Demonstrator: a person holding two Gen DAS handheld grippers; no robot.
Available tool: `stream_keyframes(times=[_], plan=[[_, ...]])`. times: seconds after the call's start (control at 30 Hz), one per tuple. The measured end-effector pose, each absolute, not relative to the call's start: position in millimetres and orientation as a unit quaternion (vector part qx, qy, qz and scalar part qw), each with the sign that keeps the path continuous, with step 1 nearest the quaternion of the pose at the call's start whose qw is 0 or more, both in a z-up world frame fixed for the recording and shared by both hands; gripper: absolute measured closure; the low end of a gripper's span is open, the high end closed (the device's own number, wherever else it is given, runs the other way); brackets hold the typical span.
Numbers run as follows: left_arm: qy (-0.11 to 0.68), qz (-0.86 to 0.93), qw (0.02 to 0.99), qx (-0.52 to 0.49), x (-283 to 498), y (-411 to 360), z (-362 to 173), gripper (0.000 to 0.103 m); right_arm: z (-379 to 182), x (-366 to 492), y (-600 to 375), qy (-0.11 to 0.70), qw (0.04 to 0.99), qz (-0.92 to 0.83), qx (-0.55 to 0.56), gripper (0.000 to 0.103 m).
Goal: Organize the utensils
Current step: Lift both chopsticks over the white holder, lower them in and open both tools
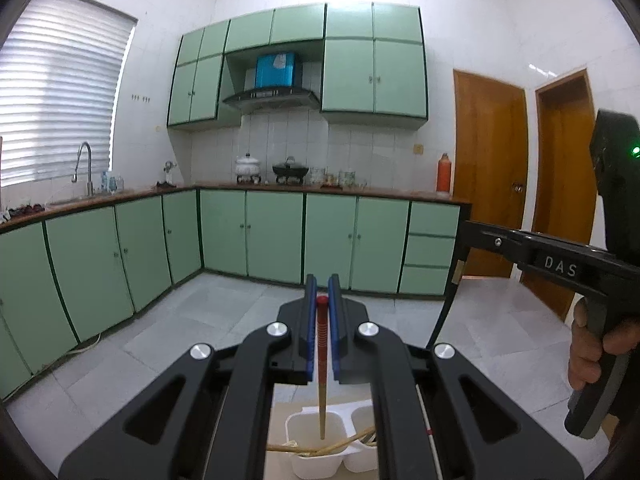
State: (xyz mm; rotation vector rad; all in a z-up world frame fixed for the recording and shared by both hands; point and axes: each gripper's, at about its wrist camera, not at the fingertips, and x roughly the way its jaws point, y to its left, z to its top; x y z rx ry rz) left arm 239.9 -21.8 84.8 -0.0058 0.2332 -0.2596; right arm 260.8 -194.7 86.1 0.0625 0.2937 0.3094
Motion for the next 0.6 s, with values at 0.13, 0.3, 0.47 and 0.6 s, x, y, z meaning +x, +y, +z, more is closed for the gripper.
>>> stream_keyframes(times=[0.13, 0.3, 0.47, 0.6], plan=[[0.147, -0.130, 0.981, -0.003, 258, -21, 61, 0.098, 55, 274, -190, 0.179, 0.970, 0.159, 0.030, 0.097], [0.175, -0.126, 0.976, -0.009, 261, -13, 39, 0.092, 28, 277, -199, 0.208, 0.965, 0.153, 0.047, 0.083], [0.172, -0.119, 0.978, -0.014, 247, -3, 38, 0.068, 26, 263, -215, 0.203, 0.968, 0.135, 0.063, 0.061], [0.160, -0.117, 0.980, -0.022, 228, 4, 44, 0.054, 25, 246, -226, 0.198, 0.970, 0.117, 0.074, 0.044]])
